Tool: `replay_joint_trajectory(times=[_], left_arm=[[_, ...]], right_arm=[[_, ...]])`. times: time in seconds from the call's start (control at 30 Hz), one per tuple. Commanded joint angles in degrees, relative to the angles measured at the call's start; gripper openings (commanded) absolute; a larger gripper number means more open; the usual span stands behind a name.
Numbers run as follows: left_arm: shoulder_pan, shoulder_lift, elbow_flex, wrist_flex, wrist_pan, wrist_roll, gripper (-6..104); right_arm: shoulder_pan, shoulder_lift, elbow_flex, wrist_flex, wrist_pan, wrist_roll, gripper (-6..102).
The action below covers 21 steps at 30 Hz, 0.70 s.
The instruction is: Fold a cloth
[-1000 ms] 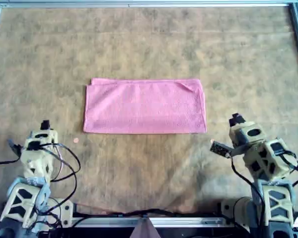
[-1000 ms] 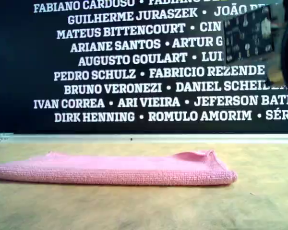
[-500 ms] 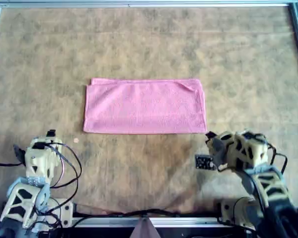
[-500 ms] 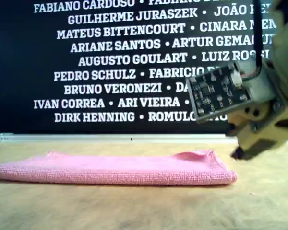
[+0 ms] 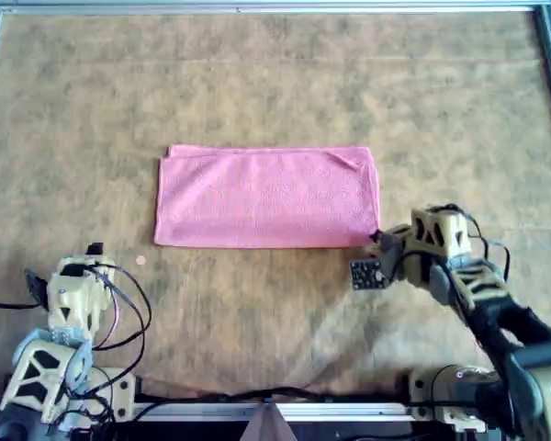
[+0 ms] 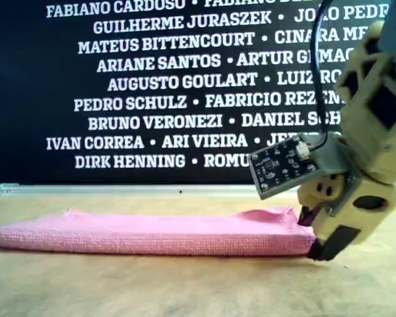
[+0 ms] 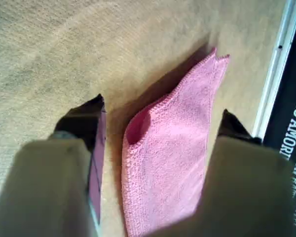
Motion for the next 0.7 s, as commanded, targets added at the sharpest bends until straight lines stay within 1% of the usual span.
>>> replay_joint_trajectory(times=[0.0, 0.17, 0.27, 0.37, 0.4, 0.43, 0.57, 0.67], left_arm=[[0.44, 0.79, -0.88, 0.09, 0.53, 0.09, 80], [0.7, 0.79, -0.88, 0.09, 0.53, 0.09, 80], [0.79, 0.79, -0.88, 0.09, 0.53, 0.09, 80], [0.79, 0.79, -0.88, 0.09, 0.35, -0.18, 80], [0.88, 0.79, -0.88, 0.09, -0.18, -0.26, 80], [1.05, 0.79, -0.88, 0.09, -0.18, 0.09, 80], [1.14, 0.79, -0.88, 0.09, -0.26, 0.09, 80], [1.14, 0.79, -0.88, 0.09, -0.26, 0.18, 80]], right_arm=[[0.44, -4.66, -7.29, -1.76, -0.26, 0.44, 73], [0.53, -6.77, -11.07, 2.72, -0.97, 0.44, 72], [0.53, -8.17, -13.18, 5.1, -1.05, 0.44, 66], [0.53, -8.53, -14.77, 5.27, -0.62, 0.44, 54], [0.53, -8.53, -14.77, 4.57, -0.44, 0.44, 49], [0.53, -8.53, -14.85, 4.39, -0.35, 0.44, 43], [0.53, -8.44, -14.94, 4.22, -1.14, 0.44, 21], [0.53, -8.35, -15.03, 4.13, -1.23, 0.44, 7]])
